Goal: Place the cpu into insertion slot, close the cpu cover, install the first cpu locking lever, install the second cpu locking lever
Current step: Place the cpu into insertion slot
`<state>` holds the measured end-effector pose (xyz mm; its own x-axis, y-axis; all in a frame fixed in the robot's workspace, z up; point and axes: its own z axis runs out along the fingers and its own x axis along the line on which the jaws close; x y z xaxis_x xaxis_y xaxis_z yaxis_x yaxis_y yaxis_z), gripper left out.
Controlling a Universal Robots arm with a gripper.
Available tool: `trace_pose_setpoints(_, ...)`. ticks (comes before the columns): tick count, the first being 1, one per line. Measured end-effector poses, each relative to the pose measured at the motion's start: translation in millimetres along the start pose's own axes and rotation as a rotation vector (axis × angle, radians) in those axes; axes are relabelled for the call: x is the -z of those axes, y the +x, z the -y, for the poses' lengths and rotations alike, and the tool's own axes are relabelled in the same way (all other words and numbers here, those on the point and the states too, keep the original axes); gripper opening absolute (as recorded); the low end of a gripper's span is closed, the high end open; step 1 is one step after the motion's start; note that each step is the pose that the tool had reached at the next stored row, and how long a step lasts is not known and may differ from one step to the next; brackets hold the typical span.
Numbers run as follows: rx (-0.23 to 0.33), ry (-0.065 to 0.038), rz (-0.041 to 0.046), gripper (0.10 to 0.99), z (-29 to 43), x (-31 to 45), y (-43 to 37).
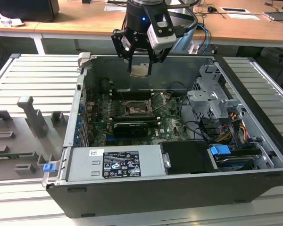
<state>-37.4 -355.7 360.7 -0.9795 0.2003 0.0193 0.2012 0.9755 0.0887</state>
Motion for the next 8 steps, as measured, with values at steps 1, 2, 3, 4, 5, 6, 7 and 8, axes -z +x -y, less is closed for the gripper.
trace_pose_setpoints(1, -0.004, 0.000, 0.0004, 0.529, 0.0, -0.1, 0.0)
trace_pose_setpoints(2, -0.008, 0.000, 0.0007, 0.529, 0.0, -0.1, 0.0)
trace_pose_setpoints(3, -0.011, 0.000, 0.0010, 0.529, 0.0, -0.2, 0.0)
trace_pose_setpoints(4, -0.013, 0.000, 0.0011, 0.529, 0.0, -0.2, 0.0)
trace_pose_setpoints(5, -0.017, 0.000, 0.0015, 0.529, 0.0, -0.3, 0.0)
trace_pose_setpoints(6, -0.019, 0.000, 0.0016, 0.529, 0.0, -0.3, 0.0)
trace_pose_setpoints(7, -0.022, 0.000, 0.0020, 0.529, 0.0, -0.4, 0.0)
trace_pose_setpoints(8, -0.026, 0.000, 0.0023, 0.529, 0.0, -0.4, 0.0)
